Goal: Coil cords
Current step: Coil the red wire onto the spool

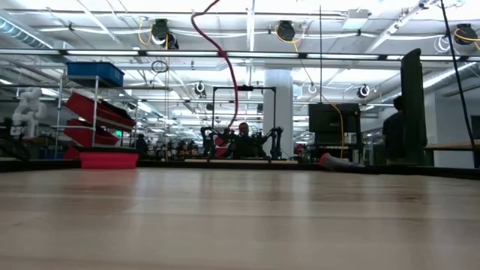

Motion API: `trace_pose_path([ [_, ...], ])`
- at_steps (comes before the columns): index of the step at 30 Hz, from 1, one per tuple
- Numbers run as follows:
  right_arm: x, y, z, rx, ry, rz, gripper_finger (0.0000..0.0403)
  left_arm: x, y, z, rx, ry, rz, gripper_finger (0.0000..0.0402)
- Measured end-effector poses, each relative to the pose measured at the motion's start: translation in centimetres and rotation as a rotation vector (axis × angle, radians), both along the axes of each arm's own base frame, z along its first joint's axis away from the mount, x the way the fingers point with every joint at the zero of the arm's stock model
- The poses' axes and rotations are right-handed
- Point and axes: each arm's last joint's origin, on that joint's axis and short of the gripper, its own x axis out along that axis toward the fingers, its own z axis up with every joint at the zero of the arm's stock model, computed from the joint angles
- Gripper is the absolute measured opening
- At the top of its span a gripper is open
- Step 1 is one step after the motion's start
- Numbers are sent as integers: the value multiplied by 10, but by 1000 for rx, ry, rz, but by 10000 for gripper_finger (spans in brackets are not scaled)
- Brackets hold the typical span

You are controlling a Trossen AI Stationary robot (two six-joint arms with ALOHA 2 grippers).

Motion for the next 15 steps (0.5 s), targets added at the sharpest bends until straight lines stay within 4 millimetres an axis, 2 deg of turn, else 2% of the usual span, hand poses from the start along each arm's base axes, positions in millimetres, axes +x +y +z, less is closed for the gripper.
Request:
trace_pose_path([
  [6, 0, 0, -1, -4, 2, 1, 73, 0, 0, 0, -2, 0, 0, 1],
  [15, 1, 0, -1, -28, 1, 5, 4, 0, 1, 0, -7, 1, 22, 1],
])
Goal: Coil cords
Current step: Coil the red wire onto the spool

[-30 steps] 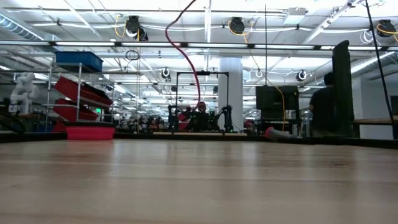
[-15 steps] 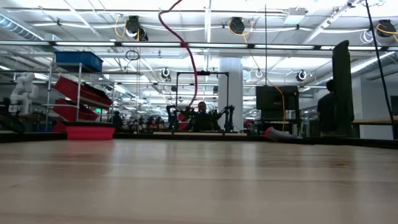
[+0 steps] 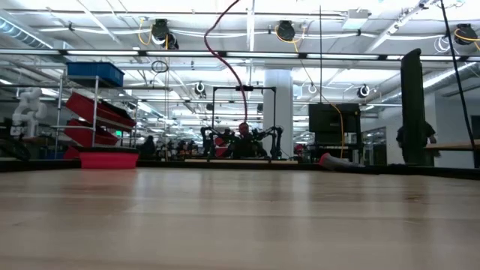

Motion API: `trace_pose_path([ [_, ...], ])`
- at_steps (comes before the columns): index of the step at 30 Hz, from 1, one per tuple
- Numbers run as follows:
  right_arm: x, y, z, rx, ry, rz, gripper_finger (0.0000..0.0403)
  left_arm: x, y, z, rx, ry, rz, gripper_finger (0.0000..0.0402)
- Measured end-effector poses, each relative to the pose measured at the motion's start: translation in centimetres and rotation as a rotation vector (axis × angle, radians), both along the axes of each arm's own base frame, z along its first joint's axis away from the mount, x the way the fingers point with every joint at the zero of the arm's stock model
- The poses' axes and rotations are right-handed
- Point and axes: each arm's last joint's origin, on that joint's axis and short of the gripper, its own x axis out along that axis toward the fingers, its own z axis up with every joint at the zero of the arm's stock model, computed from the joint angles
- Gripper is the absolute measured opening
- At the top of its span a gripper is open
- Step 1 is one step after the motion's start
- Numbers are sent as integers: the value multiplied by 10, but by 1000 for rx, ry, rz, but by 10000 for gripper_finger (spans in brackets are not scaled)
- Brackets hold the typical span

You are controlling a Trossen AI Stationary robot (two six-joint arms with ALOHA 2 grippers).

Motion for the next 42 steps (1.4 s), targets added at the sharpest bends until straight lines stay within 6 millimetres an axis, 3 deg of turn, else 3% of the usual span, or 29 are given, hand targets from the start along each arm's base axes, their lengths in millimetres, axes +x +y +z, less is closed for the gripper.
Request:
trace_pose_path([
  [8, 0, 0, 1, 3, -13, -9, 1, 0, 0, 1, -27, -4, 19, 26],
  [17, 0, -2, 2, -3, -18, -62, 0, -5, -5, 2, -38, 1, 57, 179],
  [21, -2, -4, 4, 13, -27, -88, 0, -16, -9, 11, -38, -25, 119, 217],
  [27, -8, -5, 10, 19, -49, -143, 0, -37, -18, 24, 8, -54, 210, 223],
  [31, -13, -7, 15, 27, -68, -200, 0, -41, -19, 24, 35, -27, 340, 224],
  [36, -17, -5, 17, 59, -76, -184, 0, -32, -14, 11, 65, 48, 393, 224],
  [42, -20, 1, 18, 66, -83, -153, 0, -15, 2, -2, -31, 123, 354, 224],
])
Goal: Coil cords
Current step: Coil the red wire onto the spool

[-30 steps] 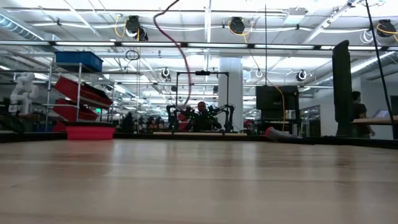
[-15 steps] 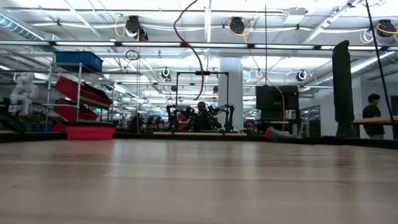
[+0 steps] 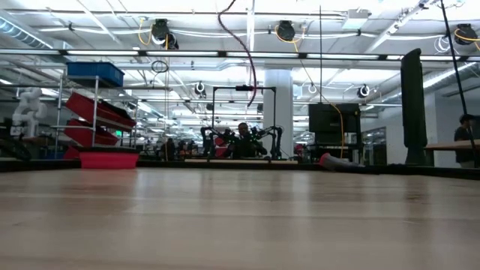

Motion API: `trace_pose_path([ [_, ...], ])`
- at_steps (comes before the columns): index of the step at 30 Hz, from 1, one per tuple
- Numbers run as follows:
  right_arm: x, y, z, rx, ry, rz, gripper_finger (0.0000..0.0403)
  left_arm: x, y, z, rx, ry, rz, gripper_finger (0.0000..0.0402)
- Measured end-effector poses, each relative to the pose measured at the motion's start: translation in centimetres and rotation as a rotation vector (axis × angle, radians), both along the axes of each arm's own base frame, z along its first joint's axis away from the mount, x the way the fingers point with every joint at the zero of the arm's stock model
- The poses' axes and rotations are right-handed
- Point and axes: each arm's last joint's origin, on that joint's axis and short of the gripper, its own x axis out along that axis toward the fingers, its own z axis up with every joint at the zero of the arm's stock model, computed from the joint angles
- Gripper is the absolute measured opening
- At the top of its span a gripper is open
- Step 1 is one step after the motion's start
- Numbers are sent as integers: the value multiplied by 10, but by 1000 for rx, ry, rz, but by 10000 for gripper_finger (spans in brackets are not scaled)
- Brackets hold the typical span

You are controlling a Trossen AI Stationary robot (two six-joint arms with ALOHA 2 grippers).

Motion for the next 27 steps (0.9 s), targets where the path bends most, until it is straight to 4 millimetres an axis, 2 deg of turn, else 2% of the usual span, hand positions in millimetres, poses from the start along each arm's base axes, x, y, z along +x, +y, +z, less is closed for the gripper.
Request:
trace_pose_path([
  [6, -3, 6, 2, -10, -18, 26, 0, 18, 11, -16, -41, 54, -46, 224],
  [15, -4, 7, 3, -15, -21, 31, 0, 37, 13, -40, -42, 118, -161, 224],
  [22, -4, 7, 2, -21, -19, 32, 0, 43, 19, -45, -37, 135, -140, 223],
  [27, -4, 7, 2, -28, -19, 32, 0, 43, 20, -45, -36, 133, -138, 202],
])
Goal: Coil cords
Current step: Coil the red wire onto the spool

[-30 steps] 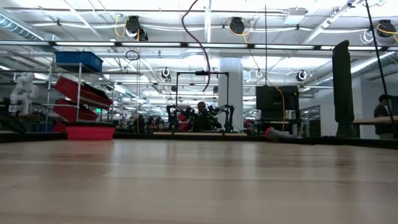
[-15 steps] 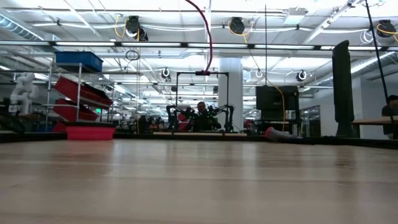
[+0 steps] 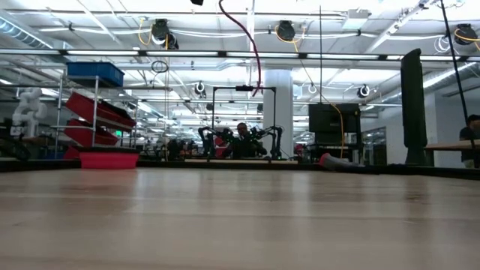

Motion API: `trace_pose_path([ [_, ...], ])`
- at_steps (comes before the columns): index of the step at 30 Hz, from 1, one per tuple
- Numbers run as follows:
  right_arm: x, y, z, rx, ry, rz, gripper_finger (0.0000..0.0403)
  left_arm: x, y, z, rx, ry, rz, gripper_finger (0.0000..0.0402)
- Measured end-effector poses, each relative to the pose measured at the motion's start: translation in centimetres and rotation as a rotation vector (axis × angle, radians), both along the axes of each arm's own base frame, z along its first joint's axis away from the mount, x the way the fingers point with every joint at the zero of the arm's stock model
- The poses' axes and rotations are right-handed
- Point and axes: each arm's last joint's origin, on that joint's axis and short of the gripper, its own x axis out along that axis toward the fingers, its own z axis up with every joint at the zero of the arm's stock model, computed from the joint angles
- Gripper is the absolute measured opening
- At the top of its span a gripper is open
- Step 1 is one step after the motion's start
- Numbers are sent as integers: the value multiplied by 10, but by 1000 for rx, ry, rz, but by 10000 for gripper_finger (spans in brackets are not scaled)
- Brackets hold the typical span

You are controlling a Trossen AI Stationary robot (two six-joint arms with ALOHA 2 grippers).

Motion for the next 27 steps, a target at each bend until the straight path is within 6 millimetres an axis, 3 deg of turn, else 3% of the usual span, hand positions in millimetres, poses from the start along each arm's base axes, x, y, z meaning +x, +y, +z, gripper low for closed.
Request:
trace_pose_path([
  [14, 0, 0, 0, -8, 2, 0, 0, 0, 2, 0, 11, 0, 34, 87],
  [20, 0, 0, 0, -14, 3, -2, 0, 0, 3, 0, 33, -1, 62, 14],
  [27, -1, -1, 1, -15, -2, -28, 0, 0, 6, -6, 40, 56, 95, 4],
])
